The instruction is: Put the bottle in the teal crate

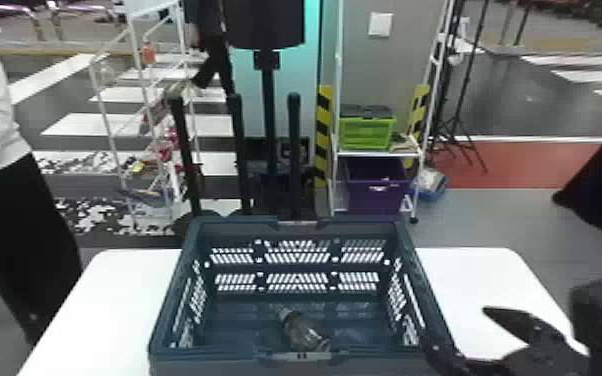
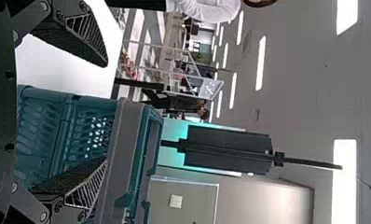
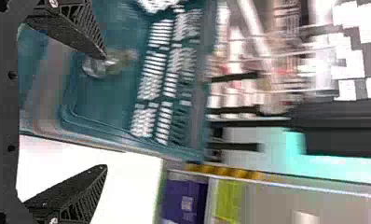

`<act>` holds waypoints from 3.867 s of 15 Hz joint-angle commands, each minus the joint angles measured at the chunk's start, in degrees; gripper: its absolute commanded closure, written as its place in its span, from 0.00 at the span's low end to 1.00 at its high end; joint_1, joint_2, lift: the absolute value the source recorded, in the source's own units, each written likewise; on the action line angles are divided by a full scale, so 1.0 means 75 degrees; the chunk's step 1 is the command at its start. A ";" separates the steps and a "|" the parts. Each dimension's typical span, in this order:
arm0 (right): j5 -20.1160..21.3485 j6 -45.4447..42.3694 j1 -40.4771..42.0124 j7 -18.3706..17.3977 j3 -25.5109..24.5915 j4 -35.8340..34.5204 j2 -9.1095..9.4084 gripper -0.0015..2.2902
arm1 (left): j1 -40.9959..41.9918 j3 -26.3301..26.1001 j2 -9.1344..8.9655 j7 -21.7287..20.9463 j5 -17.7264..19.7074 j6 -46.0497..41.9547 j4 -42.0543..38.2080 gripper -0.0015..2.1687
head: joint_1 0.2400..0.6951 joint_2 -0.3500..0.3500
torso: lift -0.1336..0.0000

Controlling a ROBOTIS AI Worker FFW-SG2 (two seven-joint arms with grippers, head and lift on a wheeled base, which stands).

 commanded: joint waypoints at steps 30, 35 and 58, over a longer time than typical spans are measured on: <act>0.0018 -1.0880 0.4013 -0.0120 -0.0312 0.4234 0.1312 0.03 | -0.0042 -0.0263 0.0485 -0.0001 -0.0088 0.1418 -0.0861 0.09 | 0.57 0.50 | 1.00; 0.0006 -1.0880 0.4025 -0.0120 -0.0301 0.4245 0.1312 0.03 | -0.0019 -0.0263 0.0485 -0.0001 -0.0088 0.1418 -0.0884 0.09 | 0.57 0.50 | 1.00; -0.0122 -1.1185 0.4259 -0.0120 -0.0336 0.4257 0.1312 0.03 | 0.0040 -0.0380 0.0485 0.0058 -0.0170 0.1347 -0.0884 0.09 | 0.57 0.50 | 1.00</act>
